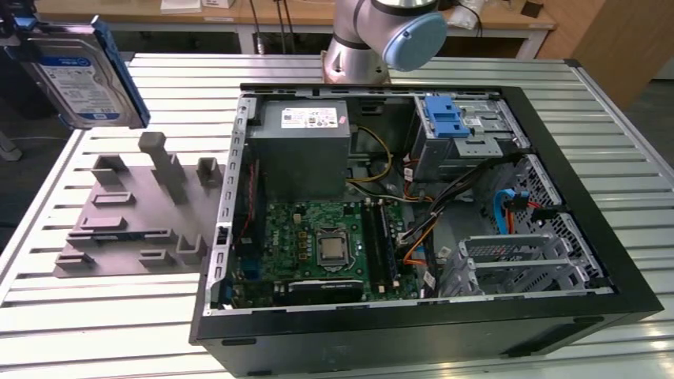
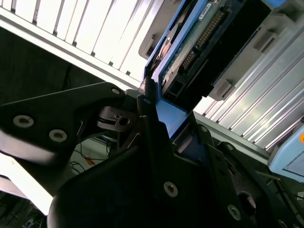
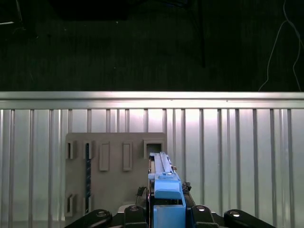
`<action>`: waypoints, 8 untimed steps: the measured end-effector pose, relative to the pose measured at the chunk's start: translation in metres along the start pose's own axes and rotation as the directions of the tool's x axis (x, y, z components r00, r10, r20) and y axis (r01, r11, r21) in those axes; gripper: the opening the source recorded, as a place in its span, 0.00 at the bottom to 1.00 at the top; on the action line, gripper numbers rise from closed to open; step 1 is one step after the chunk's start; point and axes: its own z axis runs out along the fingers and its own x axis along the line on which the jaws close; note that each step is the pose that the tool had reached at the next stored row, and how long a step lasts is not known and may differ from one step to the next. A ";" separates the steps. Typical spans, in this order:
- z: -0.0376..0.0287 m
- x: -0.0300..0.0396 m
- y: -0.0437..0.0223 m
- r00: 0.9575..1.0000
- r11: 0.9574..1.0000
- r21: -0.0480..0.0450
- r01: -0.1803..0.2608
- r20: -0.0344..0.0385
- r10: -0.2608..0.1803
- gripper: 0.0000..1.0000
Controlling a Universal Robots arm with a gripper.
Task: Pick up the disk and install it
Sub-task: 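Pick up the disk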
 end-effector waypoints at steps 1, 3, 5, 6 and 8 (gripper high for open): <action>-0.0002 -0.0002 0.0000 1.000 1.000 0.000 0.000 -0.002 0.000 0.36; -0.0009 -0.0004 0.0001 1.000 1.000 0.000 0.000 -0.011 0.000 0.36; -0.0018 -0.0003 0.0001 1.000 1.000 0.000 0.000 -0.014 0.000 0.36; -0.0024 -0.0004 0.0001 1.000 1.000 0.000 0.000 -0.014 0.000 0.36; -0.0043 -0.0006 0.0002 1.000 1.000 0.000 -0.001 -0.014 0.001 0.36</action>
